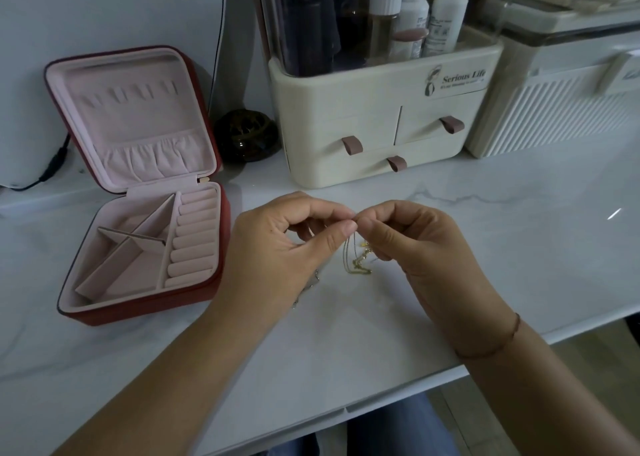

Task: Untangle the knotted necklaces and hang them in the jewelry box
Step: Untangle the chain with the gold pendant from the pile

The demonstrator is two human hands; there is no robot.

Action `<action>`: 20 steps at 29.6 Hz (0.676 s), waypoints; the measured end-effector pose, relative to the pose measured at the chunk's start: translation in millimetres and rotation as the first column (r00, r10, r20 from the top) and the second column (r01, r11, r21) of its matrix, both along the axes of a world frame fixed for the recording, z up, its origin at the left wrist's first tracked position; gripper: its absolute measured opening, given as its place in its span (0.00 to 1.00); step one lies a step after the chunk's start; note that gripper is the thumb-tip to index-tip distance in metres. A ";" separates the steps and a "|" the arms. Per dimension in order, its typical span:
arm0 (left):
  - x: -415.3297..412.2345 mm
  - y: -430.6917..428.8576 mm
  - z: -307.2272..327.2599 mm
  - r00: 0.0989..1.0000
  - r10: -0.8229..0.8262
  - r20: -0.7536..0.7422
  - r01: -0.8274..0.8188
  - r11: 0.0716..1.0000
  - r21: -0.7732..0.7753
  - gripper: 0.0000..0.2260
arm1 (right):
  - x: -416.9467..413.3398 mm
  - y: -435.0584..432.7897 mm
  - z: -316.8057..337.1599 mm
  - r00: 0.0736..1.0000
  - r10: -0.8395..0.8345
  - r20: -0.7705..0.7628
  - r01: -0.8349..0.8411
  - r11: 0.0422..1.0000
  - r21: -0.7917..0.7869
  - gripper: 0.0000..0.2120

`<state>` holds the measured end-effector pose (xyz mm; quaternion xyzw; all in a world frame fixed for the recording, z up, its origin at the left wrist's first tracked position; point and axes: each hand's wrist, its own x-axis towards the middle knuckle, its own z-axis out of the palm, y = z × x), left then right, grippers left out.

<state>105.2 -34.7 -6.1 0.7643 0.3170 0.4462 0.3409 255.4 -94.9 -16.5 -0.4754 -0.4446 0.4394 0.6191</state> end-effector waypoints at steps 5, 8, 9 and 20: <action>-0.7 -0.3 -1.7 0.998 0.050 -0.043 -0.043 0.987 0.155 0.05 | -0.2 0.2 0.1 0.999 -0.035 0.020 0.034 0.999 0.007 0.06; -0.1 -0.5 -2.6 0.993 0.087 -0.080 -0.062 0.960 0.273 0.05 | -0.8 -0.1 -0.3 0.997 -0.055 0.063 0.053 0.998 0.031 0.04; 0.4 -0.8 -2.8 0.990 0.108 -0.091 -0.076 0.949 0.306 0.05 | -1.3 -0.4 -0.5 0.995 -0.065 0.079 0.062 0.997 0.041 0.04; 2.6 -2.1 -3.1 0.992 0.043 -0.116 -0.034 0.996 0.083 0.03 | -3.8 0.2 -1.5 0.973 -0.140 0.181 0.125 0.988 0.094 0.05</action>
